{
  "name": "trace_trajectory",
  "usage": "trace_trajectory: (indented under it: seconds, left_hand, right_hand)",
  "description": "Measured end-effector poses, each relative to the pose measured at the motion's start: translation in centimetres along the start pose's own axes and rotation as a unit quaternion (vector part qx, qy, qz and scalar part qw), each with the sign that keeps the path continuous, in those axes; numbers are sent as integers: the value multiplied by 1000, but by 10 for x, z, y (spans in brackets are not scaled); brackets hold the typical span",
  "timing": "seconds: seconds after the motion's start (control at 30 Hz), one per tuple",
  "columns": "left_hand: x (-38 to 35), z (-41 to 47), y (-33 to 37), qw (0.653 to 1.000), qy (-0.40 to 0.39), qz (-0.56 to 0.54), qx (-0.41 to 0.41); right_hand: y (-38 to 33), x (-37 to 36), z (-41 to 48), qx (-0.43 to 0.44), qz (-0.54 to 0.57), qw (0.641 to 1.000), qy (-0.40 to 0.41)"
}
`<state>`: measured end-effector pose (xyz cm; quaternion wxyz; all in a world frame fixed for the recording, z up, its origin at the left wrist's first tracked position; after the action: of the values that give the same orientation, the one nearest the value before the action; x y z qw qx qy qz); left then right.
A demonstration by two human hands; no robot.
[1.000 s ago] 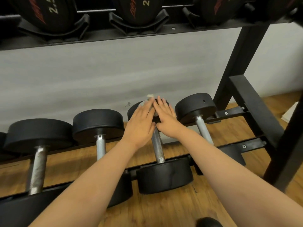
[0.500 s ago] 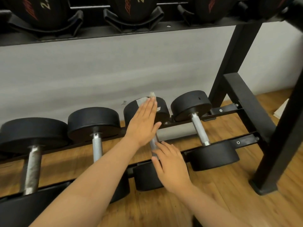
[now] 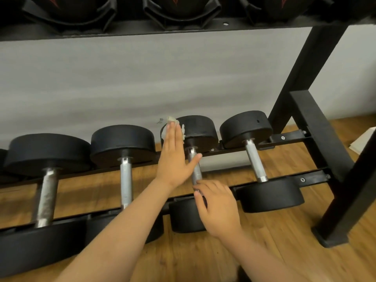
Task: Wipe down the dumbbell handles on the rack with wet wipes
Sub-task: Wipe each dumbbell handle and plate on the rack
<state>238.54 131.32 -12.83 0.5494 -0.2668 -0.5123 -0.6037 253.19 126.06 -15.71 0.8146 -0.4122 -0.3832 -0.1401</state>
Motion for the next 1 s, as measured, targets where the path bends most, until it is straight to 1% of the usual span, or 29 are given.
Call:
trace_trajectory:
  seconds: [0.07, 0.1, 0.2, 0.27, 0.37, 0.43, 0.53, 0.57, 0.63, 0.7, 0.8, 0.93, 1.0]
  left_hand:
    - [-5, -6, -3, 1000, -4, -6, -4]
    - [-5, 2, -8, 1000, -6, -22, 9]
    - [-2, 24, -27, 989, -20, -116, 90]
    - [-6, 17, -32, 977, -11, -176, 118]
    - [-21, 1, -46, 944, -8, -276, 182]
    - [-30, 2, -58, 926, -22, -308, 215]
    - [-36, 4, -64, 909, -32, -342, 234]
    - [-38, 4, -64, 899, -27, -362, 244]
    - [-44, 2, -66, 868, -19, -404, 288]
    - [-52, -2, -68, 841, -20, -425, 333]
    - [-65, -6, -72, 821, -25, -444, 358]
    - [-69, -9, -72, 808, -21, -456, 372]
    - [-66, -10, -70, 807, -12, -457, 373]
  right_hand:
    - [0, 1, 0, -2, -2, 1000, 4]
    - [1, 0, 0, -4, -2, 1000, 4]
    - [3, 1, 0, -9, -3, 1000, 13]
    - [3, 1, 0, -6, 0, 1000, 15]
    - [3, 0, 0, -8, 1, 1000, 15]
    - [4, 0, 0, -9, -1, 1000, 16]
    - [4, 2, 0, -6, -1, 1000, 23]
    - [4, 2, 0, -8, 0, 1000, 24]
    - [5, 2, 0, -11, -3, 1000, 27]
    - [5, 3, 1, -12, -4, 999, 32]
    - [5, 3, 1, -16, -5, 999, 34]
    - [7, 2, 0, -25, 7, 999, 27]
    - [7, 2, -1, -23, 15, 999, 28]
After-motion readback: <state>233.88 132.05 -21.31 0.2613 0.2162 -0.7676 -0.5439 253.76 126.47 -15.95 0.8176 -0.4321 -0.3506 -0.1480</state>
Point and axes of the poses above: each hand's wrist, its own z-axis towards the middle knuckle, its own x-axis out of the back of the hand, y = z × x, the point moved 9 cm from there along z, towards the middle knuckle, and after that the axes turned 8 degrees about z, right-handed, at the moved point
